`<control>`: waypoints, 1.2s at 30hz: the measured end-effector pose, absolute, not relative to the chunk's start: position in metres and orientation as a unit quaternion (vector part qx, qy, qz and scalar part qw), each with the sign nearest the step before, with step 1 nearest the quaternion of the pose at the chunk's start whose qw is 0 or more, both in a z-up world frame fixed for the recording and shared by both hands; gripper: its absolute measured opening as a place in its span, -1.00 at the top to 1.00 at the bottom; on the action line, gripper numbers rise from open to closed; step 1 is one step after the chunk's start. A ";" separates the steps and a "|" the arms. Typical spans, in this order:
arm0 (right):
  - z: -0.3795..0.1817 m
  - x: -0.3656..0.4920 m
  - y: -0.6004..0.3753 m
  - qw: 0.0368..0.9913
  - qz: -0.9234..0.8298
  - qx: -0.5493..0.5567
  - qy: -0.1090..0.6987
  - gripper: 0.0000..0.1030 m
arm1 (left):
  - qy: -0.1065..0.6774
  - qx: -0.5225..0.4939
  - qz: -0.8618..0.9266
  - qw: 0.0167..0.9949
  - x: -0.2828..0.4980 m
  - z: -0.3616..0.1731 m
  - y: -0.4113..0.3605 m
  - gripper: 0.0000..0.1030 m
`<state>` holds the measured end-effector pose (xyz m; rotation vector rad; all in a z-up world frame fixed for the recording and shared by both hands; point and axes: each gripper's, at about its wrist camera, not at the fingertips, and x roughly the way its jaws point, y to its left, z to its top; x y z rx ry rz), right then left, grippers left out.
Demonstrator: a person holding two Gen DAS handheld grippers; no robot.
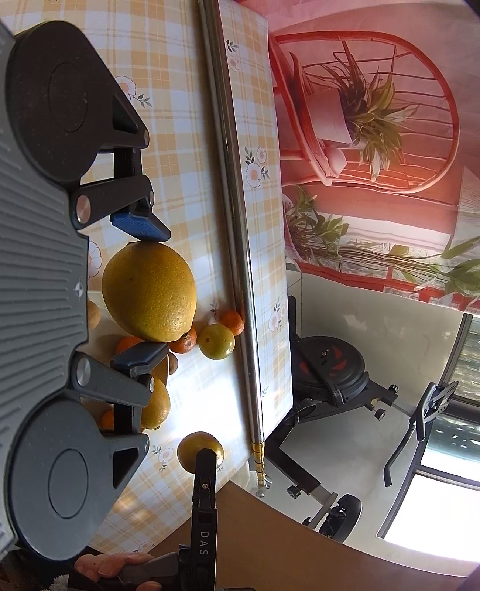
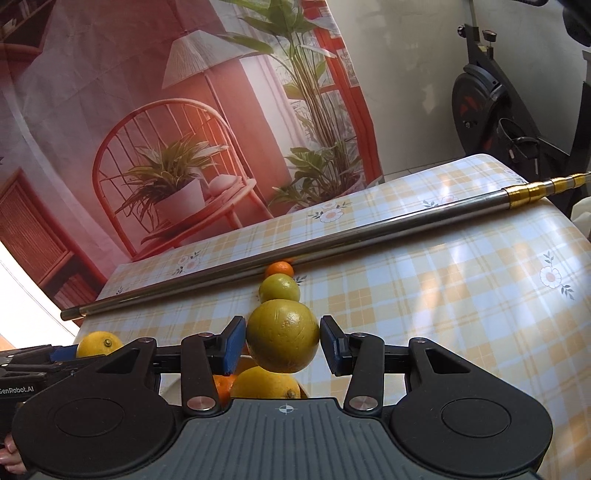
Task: Organize fruits
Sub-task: 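Carry the grapefruit and lime over the white plate with both grippers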
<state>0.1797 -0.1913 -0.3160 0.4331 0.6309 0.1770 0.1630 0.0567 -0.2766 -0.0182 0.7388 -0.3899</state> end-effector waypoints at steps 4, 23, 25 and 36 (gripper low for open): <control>-0.309 0.166 -0.180 0.925 0.095 0.209 0.303 0.21 | 0.357 -0.017 -0.186 0.915 0.153 -0.272 0.073 -0.20; -0.352 0.123 -0.129 0.892 0.129 0.191 0.388 0.21 | 0.399 -0.015 -0.202 0.894 0.146 -0.312 0.058 -0.20; -0.353 0.121 -0.129 0.891 0.129 0.187 0.393 0.21 | 0.394 -0.003 -0.212 0.894 0.150 -0.316 0.046 -0.20; -0.359 0.109 -0.128 0.884 0.128 0.176 0.414 0.21 | 0.405 0.041 -0.238 0.882 0.173 -0.331 0.003 -0.20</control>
